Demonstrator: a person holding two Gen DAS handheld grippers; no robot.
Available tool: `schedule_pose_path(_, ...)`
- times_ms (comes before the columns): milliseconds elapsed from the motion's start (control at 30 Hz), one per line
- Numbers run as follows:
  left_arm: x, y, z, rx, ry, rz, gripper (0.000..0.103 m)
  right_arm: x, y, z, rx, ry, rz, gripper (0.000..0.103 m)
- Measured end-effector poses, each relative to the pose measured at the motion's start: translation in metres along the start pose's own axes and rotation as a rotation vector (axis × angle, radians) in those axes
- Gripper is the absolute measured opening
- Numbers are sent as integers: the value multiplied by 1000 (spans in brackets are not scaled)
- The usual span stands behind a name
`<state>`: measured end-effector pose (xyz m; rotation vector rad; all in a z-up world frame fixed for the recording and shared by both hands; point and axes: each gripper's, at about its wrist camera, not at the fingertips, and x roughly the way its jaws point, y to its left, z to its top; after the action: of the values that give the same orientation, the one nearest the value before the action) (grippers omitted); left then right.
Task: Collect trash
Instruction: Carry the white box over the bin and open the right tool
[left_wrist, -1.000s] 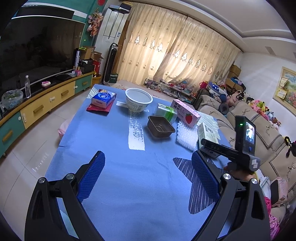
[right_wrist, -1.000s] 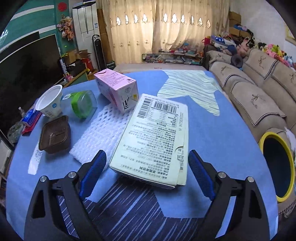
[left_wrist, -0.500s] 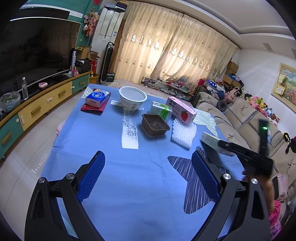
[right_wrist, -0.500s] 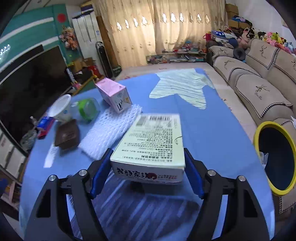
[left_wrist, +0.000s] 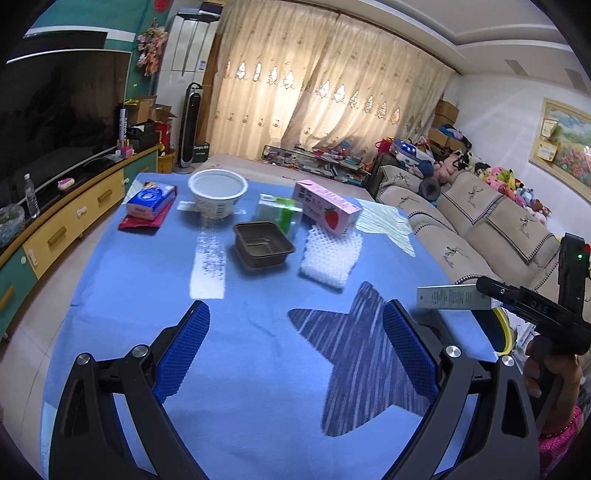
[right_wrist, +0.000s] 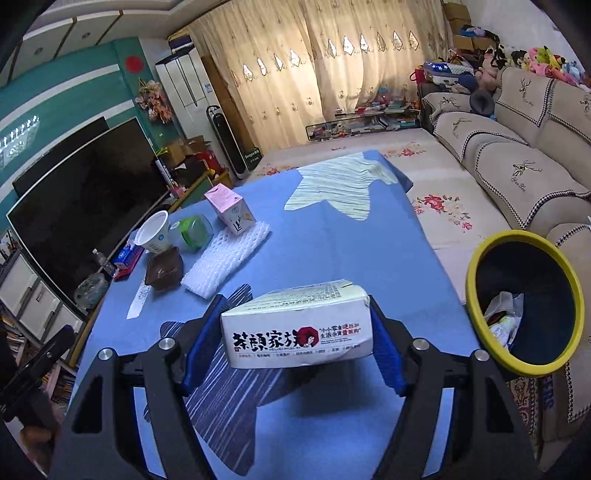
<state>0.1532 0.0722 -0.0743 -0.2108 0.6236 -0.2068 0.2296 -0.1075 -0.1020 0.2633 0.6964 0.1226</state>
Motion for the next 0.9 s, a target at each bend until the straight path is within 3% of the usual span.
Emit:
schedule_pose_path(233,12,-28,8,26,15,-14,93,-19,-20,8,1,-30,33,69)
schedule_pose_path(433,24,-48,15,34,16,-36,93,-34,-53,19,38,-67,7,69)
schedule_pose_path(700,45,-71,17,63,46,-39,93,-47,-136,25,145,-107,-155,69)
schedule_pose_path(900,64,-78,19,68,77,-29,93,-23,-205,24,226,-64,-331,71)
